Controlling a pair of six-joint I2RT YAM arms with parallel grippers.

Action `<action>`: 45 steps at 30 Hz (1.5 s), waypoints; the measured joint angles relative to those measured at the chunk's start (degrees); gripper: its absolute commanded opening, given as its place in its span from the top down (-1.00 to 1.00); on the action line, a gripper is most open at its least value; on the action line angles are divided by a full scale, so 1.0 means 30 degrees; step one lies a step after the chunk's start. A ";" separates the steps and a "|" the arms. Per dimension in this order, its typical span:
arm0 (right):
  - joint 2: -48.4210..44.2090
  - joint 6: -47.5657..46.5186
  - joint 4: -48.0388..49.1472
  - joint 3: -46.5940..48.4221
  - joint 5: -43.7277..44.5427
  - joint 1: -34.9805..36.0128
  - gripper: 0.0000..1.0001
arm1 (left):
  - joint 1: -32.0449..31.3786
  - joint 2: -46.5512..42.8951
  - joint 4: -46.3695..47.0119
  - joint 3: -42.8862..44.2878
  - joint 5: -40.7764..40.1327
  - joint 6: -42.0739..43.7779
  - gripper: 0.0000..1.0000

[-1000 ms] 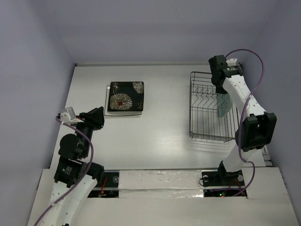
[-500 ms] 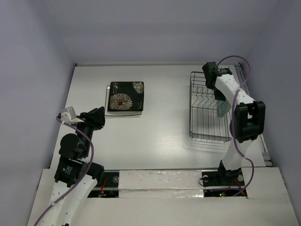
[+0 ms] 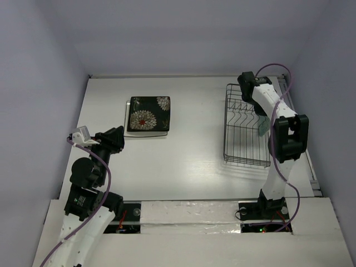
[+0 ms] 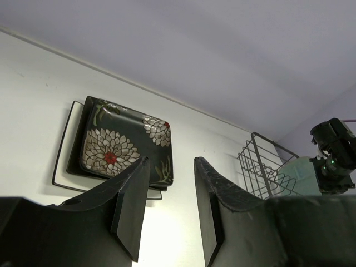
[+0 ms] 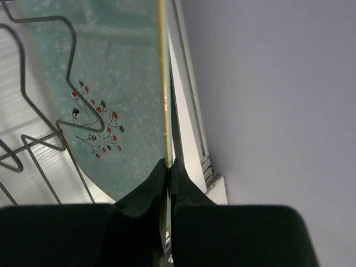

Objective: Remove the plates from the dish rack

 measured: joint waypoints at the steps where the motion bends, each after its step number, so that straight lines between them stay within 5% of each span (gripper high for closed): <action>1: 0.0015 -0.0036 -0.0087 0.0015 0.0102 0.0000 1.00 | 0.0000 0.0000 0.0000 0.0000 -0.0007 0.0000 0.30; 22: -0.2331 0.0277 -0.0612 0.1100 0.0984 0.0153 1.00 | 0.0000 0.0000 0.0080 0.0000 0.0000 0.0000 0.32; 35: -0.7278 0.0940 0.0386 0.3978 -0.3628 0.0889 1.00 | 0.0000 0.0000 0.0087 0.0000 0.0000 -0.0007 0.32; 39: -0.9923 0.1639 0.2208 0.1741 -0.5683 0.2965 1.00 | 0.0000 0.0000 0.0095 0.0000 -0.0007 0.0000 0.32; 45: -1.2990 0.3847 0.6703 -0.4029 -0.9493 0.9151 1.00 | 0.0000 0.0007 0.0095 0.0000 -0.0007 -0.0007 0.31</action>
